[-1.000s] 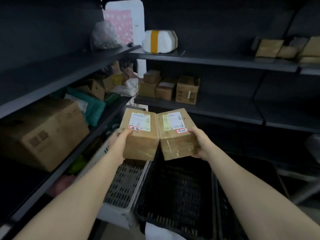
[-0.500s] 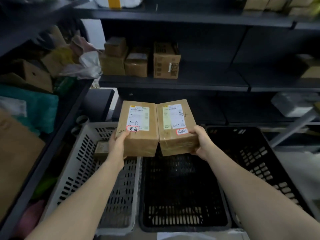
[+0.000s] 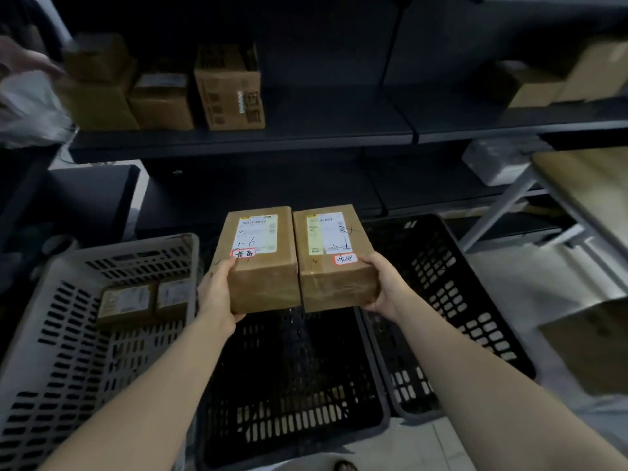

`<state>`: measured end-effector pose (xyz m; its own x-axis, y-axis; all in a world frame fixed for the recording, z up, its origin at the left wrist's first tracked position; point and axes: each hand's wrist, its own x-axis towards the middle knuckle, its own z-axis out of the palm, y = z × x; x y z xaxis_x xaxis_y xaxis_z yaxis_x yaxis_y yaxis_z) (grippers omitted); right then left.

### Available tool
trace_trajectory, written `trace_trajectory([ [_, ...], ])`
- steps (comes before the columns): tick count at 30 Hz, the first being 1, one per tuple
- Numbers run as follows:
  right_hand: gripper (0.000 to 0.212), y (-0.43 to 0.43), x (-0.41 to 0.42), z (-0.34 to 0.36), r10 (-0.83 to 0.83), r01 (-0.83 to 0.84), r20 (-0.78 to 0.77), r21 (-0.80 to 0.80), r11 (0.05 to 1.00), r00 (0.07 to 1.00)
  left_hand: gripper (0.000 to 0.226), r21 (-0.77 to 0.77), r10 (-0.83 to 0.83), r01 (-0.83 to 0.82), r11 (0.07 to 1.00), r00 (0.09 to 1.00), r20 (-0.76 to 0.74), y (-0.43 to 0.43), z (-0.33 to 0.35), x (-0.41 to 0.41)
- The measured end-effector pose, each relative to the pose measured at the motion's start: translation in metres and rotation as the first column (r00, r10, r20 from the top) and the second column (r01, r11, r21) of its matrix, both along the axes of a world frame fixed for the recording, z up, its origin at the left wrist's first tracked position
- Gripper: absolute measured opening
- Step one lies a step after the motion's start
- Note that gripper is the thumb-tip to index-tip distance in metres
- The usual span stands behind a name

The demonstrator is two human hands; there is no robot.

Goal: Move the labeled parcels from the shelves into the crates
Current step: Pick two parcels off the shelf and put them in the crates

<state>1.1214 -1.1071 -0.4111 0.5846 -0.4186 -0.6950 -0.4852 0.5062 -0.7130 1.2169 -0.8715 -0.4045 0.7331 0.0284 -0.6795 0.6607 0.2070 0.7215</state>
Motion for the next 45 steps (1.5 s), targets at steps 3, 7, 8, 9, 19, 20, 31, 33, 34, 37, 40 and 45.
trace_trajectory([
  [3,0.044,-0.017,0.001,-0.018,0.059,-0.058,-0.036,0.031,0.998,0.998,0.038,0.030,0.070,-0.070,0.997,0.998,-0.005,-0.014,-0.006,-0.001],
  [7,0.028,-0.016,0.016,-0.040,0.168,-0.165,-0.069,0.052,0.985,0.983,0.039,0.070,0.195,-0.199,0.977,0.979,0.054,-0.004,-0.008,0.004],
  [8,0.024,-0.011,0.021,-0.046,0.197,-0.194,-0.077,0.052,0.980,0.977,0.034,0.083,0.229,-0.236,0.968,0.970,0.084,0.003,-0.009,0.007],
  [9,0.024,-0.005,0.027,-0.053,0.224,-0.221,-0.083,0.051,0.974,0.971,0.026,0.092,0.255,-0.265,0.960,0.961,0.110,0.011,-0.009,0.010],
  [19,0.081,0.101,0.095,-0.167,0.240,-0.240,-0.125,0.014,0.971,0.963,0.042,0.105,0.360,-0.419,0.902,0.863,0.353,0.113,-0.063,0.047],
  [20,0.084,0.109,0.101,-0.187,0.220,-0.224,-0.138,-0.015,0.974,0.966,0.031,0.100,0.357,-0.419,0.902,0.857,0.370,0.121,-0.076,0.050],
  [31,0.069,0.147,0.136,-0.283,0.280,-0.367,-0.369,-0.191,0.911,0.886,0.059,-0.013,0.385,-0.397,0.918,0.880,0.276,0.145,-0.133,0.064],
  [33,0.054,0.142,0.140,-0.278,0.309,-0.479,-0.476,-0.291,0.828,0.824,0.059,-0.014,0.376,-0.387,0.922,0.883,0.281,0.144,-0.132,0.066],
  [34,0.049,0.140,0.141,-0.274,0.319,-0.530,-0.523,-0.324,0.783,0.791,0.059,-0.015,0.358,-0.370,0.929,0.888,0.289,0.141,-0.130,0.066],
  [37,0.042,0.136,0.140,-0.265,0.367,-0.619,-0.564,-0.355,0.701,0.740,0.050,0.001,0.289,-0.305,0.952,0.905,0.313,0.132,-0.122,0.067],
  [40,0.045,0.133,0.133,-0.256,0.446,-0.677,-0.551,-0.334,0.656,0.705,0.031,0.011,0.244,-0.261,0.965,0.915,0.322,0.118,-0.111,0.068],
  [45,0.059,0.123,0.129,-0.255,0.429,-0.644,-0.521,-0.353,0.679,0.738,0.023,0.040,0.191,-0.220,0.975,0.912,0.364,0.101,-0.107,0.067],
])
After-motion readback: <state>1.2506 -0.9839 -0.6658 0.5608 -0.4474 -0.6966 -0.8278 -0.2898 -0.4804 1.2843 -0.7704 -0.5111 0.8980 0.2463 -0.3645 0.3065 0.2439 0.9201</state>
